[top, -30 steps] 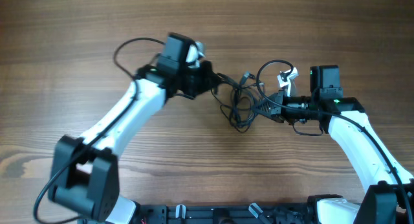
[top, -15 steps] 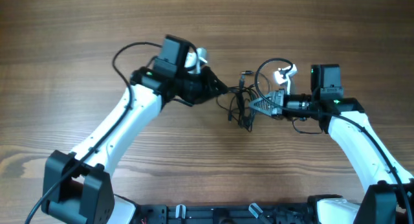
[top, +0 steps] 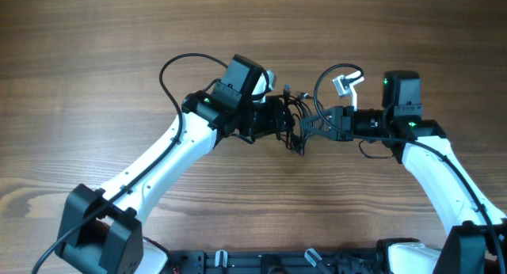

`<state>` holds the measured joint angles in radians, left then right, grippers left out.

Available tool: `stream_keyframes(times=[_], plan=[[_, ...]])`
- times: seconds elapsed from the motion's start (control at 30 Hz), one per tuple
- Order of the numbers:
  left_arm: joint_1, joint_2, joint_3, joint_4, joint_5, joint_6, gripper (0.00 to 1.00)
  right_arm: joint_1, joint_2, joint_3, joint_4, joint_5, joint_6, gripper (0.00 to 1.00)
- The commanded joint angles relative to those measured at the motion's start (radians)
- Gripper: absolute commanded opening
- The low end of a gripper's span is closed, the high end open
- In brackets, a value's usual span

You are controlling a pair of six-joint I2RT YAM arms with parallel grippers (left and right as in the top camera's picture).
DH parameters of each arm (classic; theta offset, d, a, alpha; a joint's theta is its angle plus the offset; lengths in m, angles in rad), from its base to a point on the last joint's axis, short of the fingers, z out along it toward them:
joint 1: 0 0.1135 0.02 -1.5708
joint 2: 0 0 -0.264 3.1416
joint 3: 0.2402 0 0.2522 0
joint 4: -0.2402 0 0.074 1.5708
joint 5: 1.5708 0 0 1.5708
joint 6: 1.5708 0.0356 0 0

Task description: Untangle cables

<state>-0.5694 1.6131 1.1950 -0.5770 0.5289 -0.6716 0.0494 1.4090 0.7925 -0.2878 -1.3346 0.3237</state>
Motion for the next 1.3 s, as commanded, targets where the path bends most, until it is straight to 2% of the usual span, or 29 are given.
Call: stream_keyframes(times=[0.0, 0.1, 0.23, 0.3, 0.37, 0.6, 0.8, 0.93, 1.07, 1.2, 1.27], plan=[[-0.012, 0.021, 0.002, -0.003, -0.043, 0.012, 0.39, 0.0, 0.007, 0.001, 0.034, -0.063, 0.021, 0.04], [-0.029, 0.03, 0.002, 0.006, -0.056, 0.012, 0.41, 0.0, 0.007, 0.001, 0.044, -0.071, 0.029, 0.04], [-0.061, 0.061, 0.002, 0.055, -0.056, 0.012, 0.4, 0.0, 0.007, 0.001, 0.044, -0.075, 0.039, 0.04], [-0.071, 0.076, 0.002, 0.066, -0.057, 0.012, 0.26, 0.0, 0.007, 0.001, 0.045, -0.081, 0.043, 0.04], [-0.071, 0.078, 0.002, 0.068, -0.062, 0.012, 0.04, 0.0, 0.007, 0.001, 0.045, -0.081, 0.043, 0.04], [-0.011, 0.059, 0.002, 0.041, -0.104, 0.013, 0.04, 0.0, 0.007, 0.001, 0.035, 0.01, 0.051, 0.04], [0.166, -0.045, 0.002, 0.022, -0.001, 0.039, 0.04, 0.0, 0.007, 0.001, -0.2, 0.503, 0.05, 0.04], [0.265, -0.094, 0.002, 0.023, 0.169, 0.038, 0.04, 0.0, 0.007, 0.001, -0.34, 0.792, 0.05, 0.04], [0.283, -0.095, 0.002, 0.0, 0.302, 0.039, 0.04, 0.0, 0.007, 0.001, -0.342, 0.812, 0.051, 0.04], [0.286, -0.095, 0.002, -0.042, 0.312, 0.04, 0.04, 0.0, 0.007, 0.001, -0.342, 0.819, 0.054, 0.04], [0.299, -0.095, 0.002, -0.061, 0.312, 0.097, 0.04, 0.0, 0.007, 0.001, -0.343, 0.82, 0.054, 0.04]])
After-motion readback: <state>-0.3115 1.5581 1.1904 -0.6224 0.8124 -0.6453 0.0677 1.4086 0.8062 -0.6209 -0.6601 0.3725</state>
